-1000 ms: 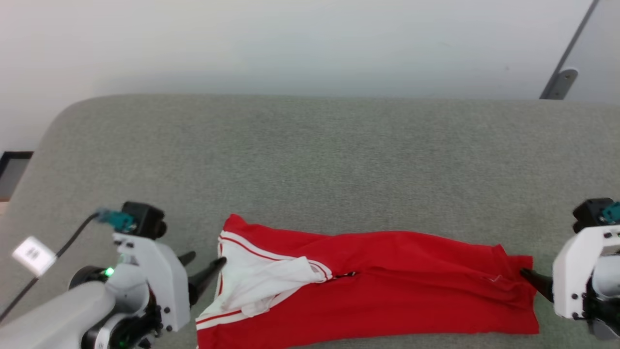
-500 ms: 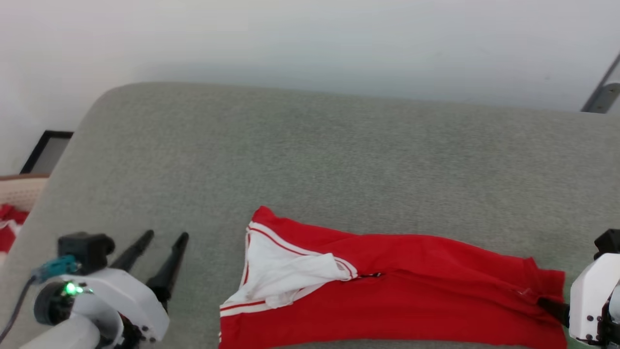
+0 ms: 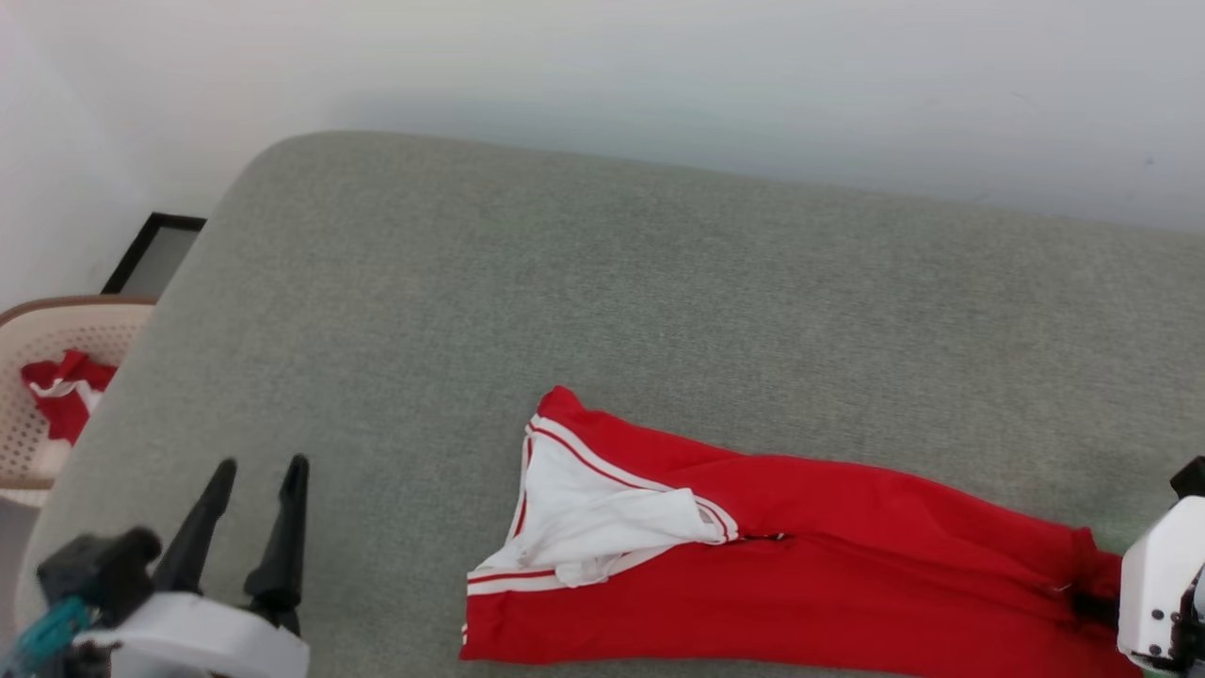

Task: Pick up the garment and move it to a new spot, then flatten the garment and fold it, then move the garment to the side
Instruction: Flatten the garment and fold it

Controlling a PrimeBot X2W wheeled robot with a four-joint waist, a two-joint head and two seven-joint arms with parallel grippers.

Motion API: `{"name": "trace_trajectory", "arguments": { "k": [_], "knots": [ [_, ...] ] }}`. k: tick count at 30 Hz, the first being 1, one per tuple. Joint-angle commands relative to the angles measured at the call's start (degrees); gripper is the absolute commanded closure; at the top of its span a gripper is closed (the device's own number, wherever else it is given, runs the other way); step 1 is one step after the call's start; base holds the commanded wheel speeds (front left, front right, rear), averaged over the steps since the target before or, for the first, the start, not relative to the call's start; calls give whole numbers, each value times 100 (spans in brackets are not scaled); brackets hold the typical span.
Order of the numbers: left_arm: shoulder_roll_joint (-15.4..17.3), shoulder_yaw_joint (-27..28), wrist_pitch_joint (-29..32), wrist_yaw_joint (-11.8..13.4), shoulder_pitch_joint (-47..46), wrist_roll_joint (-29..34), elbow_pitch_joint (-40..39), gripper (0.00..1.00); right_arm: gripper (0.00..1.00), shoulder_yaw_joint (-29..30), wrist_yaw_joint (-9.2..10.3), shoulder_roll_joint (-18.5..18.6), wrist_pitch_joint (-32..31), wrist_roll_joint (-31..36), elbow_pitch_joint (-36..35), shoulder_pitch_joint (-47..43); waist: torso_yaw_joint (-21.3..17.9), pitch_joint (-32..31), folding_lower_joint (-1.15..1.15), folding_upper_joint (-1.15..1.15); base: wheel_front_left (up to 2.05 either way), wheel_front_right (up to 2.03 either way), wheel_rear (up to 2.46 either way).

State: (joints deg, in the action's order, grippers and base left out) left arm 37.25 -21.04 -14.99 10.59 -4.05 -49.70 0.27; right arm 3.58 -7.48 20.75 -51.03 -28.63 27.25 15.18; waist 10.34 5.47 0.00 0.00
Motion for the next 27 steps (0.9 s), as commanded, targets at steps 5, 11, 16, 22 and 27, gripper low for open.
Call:
{"name": "trace_trajectory", "arguments": {
  "k": [5,11,16,22,27],
  "knots": [
    [-523,749,-21,-481,439,509,78,0,100,-310,3,-127,66,-244,384,21,89,25,0,0,0,0,0],
    [-847,1213,-22,-774,579,829,154,0,100,-272,9,167,227,-396,401,255,69,40,0,0,0,0,0],
    [-1041,1445,-22,-979,627,1059,216,0,100,-37,20,479,312,-356,551,323,7,40,0,0,0,0,0],
    [-1257,1652,-22,-1177,667,1245,298,0,100,242,11,817,512,-162,816,403,-109,-18,0,0,0,0,0],
    [-1350,1746,-22,-1292,699,1354,359,0,100,447,6,1044,670,34,1086,521,-241,-75,0,0,0,0,0]
  ]
}}
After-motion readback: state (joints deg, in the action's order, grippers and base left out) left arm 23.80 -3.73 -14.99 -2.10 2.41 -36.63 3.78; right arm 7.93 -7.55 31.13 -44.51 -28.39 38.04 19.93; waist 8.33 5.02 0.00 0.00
